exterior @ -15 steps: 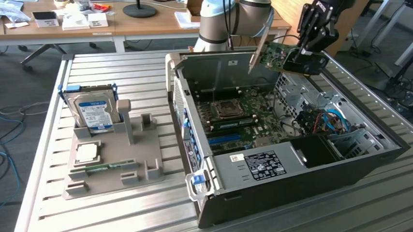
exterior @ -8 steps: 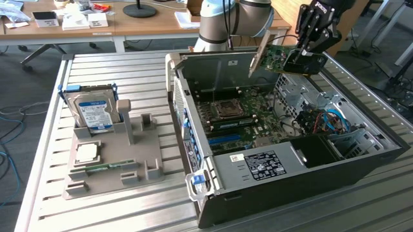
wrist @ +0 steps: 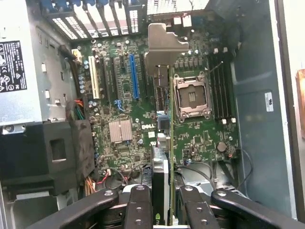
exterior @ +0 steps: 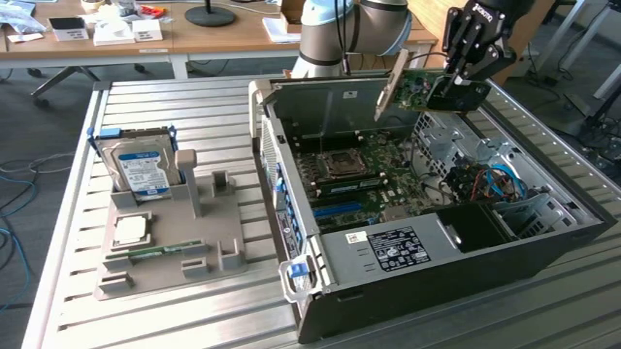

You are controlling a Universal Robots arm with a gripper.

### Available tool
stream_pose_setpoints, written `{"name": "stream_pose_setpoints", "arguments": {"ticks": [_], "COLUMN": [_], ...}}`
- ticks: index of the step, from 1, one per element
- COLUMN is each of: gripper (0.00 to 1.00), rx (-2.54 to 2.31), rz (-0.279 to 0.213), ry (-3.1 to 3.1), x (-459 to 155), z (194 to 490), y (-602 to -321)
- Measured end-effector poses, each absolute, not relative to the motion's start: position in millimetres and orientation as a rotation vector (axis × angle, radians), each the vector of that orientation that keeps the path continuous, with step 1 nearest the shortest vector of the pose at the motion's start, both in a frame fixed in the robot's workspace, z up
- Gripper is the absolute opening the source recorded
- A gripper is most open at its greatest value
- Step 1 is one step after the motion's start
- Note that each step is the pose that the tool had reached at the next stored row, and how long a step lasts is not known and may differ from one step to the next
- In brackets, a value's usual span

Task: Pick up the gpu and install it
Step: 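Insert the gpu into the slot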

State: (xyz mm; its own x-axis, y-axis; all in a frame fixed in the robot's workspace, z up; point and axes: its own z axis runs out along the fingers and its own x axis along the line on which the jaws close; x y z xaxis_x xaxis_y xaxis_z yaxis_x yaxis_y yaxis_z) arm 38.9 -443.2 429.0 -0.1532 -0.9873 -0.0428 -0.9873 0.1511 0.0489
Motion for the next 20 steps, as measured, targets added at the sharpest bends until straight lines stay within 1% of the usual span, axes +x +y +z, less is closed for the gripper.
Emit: {"name": "stream_pose_setpoints", "arguments": {"ticks": [9, 20], "gripper": [0.27, 0.27], "rx": [-2.053, -2.079], "rz": [0.061, 0.048], "ry": [2.324, 2.282], "x": [36.5, 26.1], "z": [425.4, 416.1], "y": [-443.3, -443.7]}}
